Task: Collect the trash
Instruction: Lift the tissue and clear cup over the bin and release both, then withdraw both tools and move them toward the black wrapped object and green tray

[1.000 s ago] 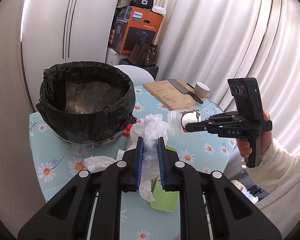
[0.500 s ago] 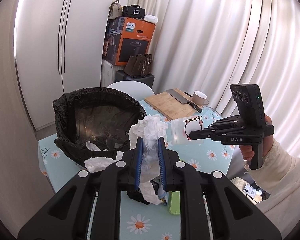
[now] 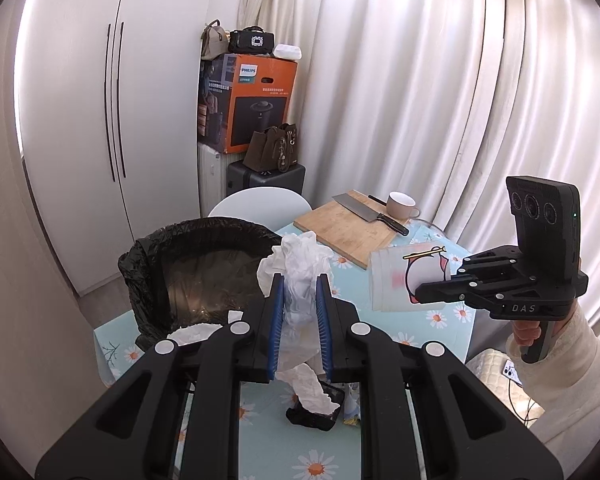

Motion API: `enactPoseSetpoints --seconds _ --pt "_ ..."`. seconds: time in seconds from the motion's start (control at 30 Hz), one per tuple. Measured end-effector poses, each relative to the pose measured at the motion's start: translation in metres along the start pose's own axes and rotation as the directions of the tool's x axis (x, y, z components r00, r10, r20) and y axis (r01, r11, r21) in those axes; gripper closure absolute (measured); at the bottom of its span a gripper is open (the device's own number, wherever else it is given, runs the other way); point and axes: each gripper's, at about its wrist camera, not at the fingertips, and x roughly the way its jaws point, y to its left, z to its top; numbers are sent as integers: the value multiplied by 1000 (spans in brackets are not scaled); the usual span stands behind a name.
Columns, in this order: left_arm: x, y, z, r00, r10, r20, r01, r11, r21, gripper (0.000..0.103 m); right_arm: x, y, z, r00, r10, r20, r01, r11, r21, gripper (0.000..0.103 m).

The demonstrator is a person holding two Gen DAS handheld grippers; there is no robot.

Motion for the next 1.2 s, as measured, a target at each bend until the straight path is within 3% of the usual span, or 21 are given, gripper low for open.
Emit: enactPoseSetpoints --seconds 0.33,0.77,0.8,0.83,0.87,0.93,0.97,1.0,1.13,1.2 --pt "-8 35 25 997 72 23 -71 997 -29 87 10 -9 11 1000 -28 -11 28 999 26 101" --pt "21 62 53 989 142 46 -136 984 -115 87 56 -22 66 996 75 -57 -80 993 -87 101" --pt "23 64 53 987 151 52 -143 982 -126 83 61 -23 71 994 87 -59 -92 991 -93 100" --pt "24 66 53 985 163 64 -153 979 -137 67 67 -25 75 993 99 -62 -105 990 -96 98" --pt "23 68 51 980 182 79 -169 975 -147 42 74 -26 79 992 108 -66 -114 989 -96 96" --pt "23 71 46 970 220 102 -201 965 -168 19 92 -30 84 989 112 -98 -121 988 -92 80" --pt "24 72 43 965 240 101 -220 959 -178 13 99 -31 84 989 99 -106 -109 990 -94 39" --pt "25 74 39 963 255 91 -235 954 -188 10 103 -33 82 992 72 -106 -82 992 -94 14" --pt "28 85 17 952 303 42 -286 932 -223 6 108 -46 70 990 76 -116 -82 995 -50 15" --pt "29 92 6 955 297 3 -286 921 -266 6 108 -52 64 991 35 -130 -41 998 -40 15"
